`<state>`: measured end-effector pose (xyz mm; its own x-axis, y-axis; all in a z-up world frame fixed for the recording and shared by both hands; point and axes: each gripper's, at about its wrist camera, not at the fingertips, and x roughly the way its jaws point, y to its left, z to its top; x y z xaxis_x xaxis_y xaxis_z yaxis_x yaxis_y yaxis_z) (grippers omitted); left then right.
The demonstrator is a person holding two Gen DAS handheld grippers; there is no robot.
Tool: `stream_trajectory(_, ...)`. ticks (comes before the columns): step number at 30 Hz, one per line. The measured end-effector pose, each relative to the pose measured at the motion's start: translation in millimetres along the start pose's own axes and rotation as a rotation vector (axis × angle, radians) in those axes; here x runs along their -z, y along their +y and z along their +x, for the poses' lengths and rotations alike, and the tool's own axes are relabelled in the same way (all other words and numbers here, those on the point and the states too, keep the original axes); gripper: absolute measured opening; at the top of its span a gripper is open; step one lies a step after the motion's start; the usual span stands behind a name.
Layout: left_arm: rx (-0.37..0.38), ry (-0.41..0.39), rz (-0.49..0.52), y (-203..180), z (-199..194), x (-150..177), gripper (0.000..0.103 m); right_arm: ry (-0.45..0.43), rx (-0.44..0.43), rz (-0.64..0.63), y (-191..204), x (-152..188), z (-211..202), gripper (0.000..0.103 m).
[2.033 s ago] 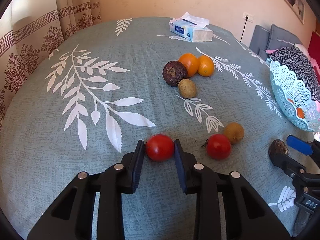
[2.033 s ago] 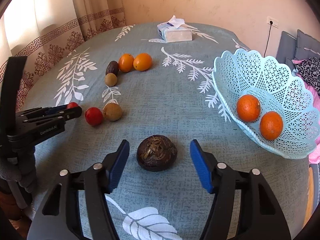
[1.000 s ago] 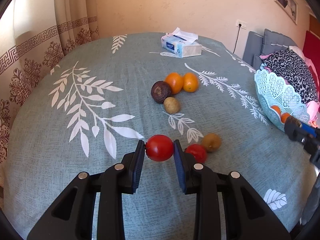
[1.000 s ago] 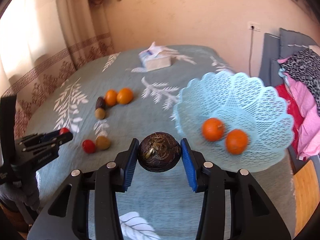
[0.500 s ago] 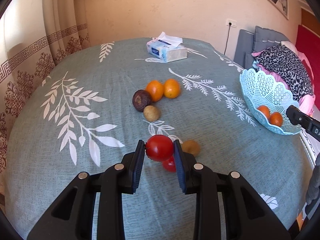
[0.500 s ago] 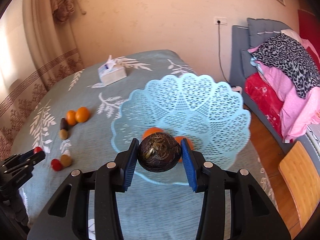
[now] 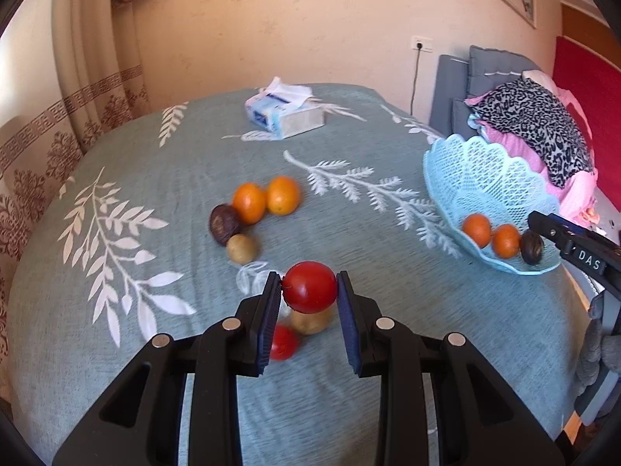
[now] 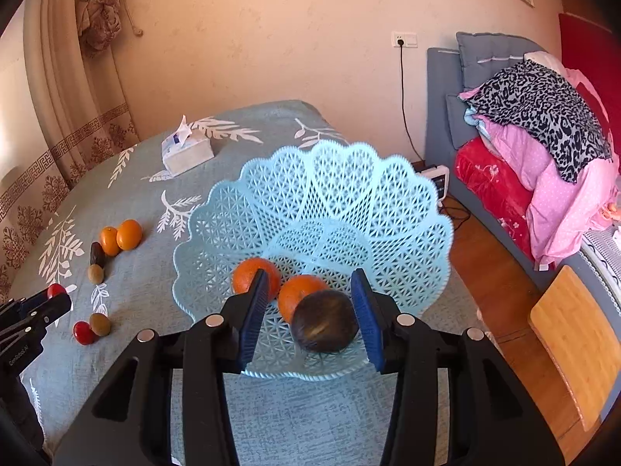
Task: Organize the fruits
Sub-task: 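Carry the tomato with the left tool while the right tool drops the dark fruit in the basket, then lower the tomato into the basket and open the left tool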
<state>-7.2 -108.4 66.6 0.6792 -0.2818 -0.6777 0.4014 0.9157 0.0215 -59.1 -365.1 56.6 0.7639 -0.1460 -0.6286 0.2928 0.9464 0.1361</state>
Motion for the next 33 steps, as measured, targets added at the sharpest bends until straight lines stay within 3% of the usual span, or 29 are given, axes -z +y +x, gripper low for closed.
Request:
stream_trajectory(13, 0.098, -0.032, 0.103, -60, 7, -25, 0.030, -0.027, 0.015, 0.037, -10, -3, -8, 0.045)
stream_trajectory(22, 0.211, -0.020, 0.179, -107, 27, -36, 0.030, -0.036, 0.029, 0.090, -26, -6, -10, 0.046)
stream_trajectory(33, 0.284, 0.012, 0.202, -132, 45, -40, 0.030, -0.035, 0.033, 0.116, -34, -6, -8, 0.046)
